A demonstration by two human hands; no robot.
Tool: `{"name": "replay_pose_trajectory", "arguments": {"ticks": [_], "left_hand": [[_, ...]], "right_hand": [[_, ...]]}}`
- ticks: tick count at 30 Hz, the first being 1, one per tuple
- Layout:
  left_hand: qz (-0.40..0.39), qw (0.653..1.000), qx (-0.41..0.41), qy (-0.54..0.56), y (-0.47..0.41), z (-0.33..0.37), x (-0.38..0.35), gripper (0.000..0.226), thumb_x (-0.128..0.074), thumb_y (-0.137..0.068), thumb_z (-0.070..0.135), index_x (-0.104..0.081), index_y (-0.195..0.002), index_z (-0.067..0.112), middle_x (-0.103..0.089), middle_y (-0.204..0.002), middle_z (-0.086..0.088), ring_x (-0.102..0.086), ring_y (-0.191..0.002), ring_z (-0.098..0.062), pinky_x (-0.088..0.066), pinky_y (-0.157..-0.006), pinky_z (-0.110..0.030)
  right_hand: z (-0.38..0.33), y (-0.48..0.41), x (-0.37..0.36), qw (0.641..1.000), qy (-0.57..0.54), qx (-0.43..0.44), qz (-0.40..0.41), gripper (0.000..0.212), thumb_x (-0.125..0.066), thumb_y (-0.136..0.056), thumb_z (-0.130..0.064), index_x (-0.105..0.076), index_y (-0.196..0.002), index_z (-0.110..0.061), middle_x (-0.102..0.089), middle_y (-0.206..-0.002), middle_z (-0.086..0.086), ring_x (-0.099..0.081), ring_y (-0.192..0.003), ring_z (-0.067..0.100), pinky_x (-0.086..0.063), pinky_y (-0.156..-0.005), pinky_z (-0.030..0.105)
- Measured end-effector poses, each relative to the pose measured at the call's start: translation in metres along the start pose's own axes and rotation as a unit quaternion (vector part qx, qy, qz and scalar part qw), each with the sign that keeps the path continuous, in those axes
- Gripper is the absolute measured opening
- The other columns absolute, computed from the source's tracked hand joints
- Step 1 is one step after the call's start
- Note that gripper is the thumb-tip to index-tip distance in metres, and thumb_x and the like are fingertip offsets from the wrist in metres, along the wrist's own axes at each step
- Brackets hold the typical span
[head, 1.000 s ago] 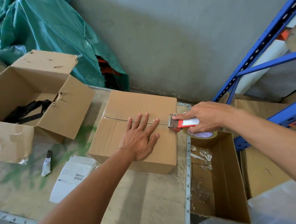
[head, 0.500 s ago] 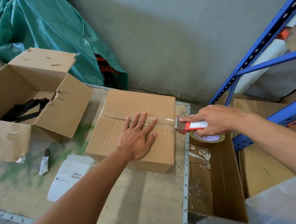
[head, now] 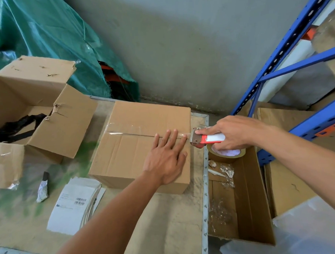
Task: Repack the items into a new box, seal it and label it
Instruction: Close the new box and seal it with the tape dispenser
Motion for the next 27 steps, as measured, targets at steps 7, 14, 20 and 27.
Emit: {"name": "replay_pose_trajectory", "arguments": {"ticks": [7,14,20,27], "left_hand": [[0.004,1.0,-0.004,-0.001,0.002,-0.002,0.002,0.062,-0.004,-0.104,0.054,-0.003,-0.162,0.034,0.004,-0.17,0.001,0.009,-0.157,-0.021,0.008,-0.126,-0.046],[-0.002,1.0,-0.002,-0.003,0.002,-0.001,0.002,0.061,-0.003,-0.104,0.054,0.002,-0.162,0.035,0.006,-0.17,0.001,0.011,-0.156,-0.021,0.005,-0.126,-0.048],[-0.001,1.0,-0.003,-0.002,0.003,-0.001,0.003,0.061,-0.003,-0.103,0.054,0.0,-0.162,0.036,0.005,-0.17,0.001,0.009,-0.157,-0.021,0.003,-0.126,-0.048],[0.001,1.0,-0.003,-0.002,0.003,0.0,0.003,0.061,-0.003,-0.104,0.054,-0.002,-0.162,0.037,0.004,-0.17,0.0,0.009,-0.157,-0.022,0.003,-0.126,-0.049]], "right_hand": [[0.005,0.009,-0.006,1.0,-0.019,-0.012,-0.011,0.067,-0.059,-0.092,-0.049,-0.024,-0.147,-0.065,-0.053,-0.082,-0.009,-0.052,-0.069,0.015,-0.041,-0.059,0.029],[-0.01,0.014,0.006,0.999,0.031,-0.01,-0.029,0.064,-0.056,-0.096,-0.045,-0.027,-0.151,-0.058,-0.05,-0.08,-0.011,-0.044,-0.064,0.009,-0.028,-0.052,0.024],[-0.027,-0.001,0.015,0.993,0.089,-0.007,-0.076,0.061,-0.057,-0.094,-0.042,-0.038,-0.151,-0.05,-0.054,-0.079,-0.01,-0.047,-0.066,0.009,-0.036,-0.054,0.026],[-0.047,-0.038,0.02,0.971,0.16,-0.026,-0.173,0.063,-0.063,-0.088,-0.043,-0.046,-0.149,-0.044,-0.05,-0.082,-0.012,-0.056,-0.084,0.016,-0.05,-0.066,0.03]]}}
Point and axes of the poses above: each hand's wrist, its own y-axis away from the middle knuckle, its own x-axis out of the back of the hand, z = x × y, the point moved 4 cm from there along -y, towards the middle knuckle
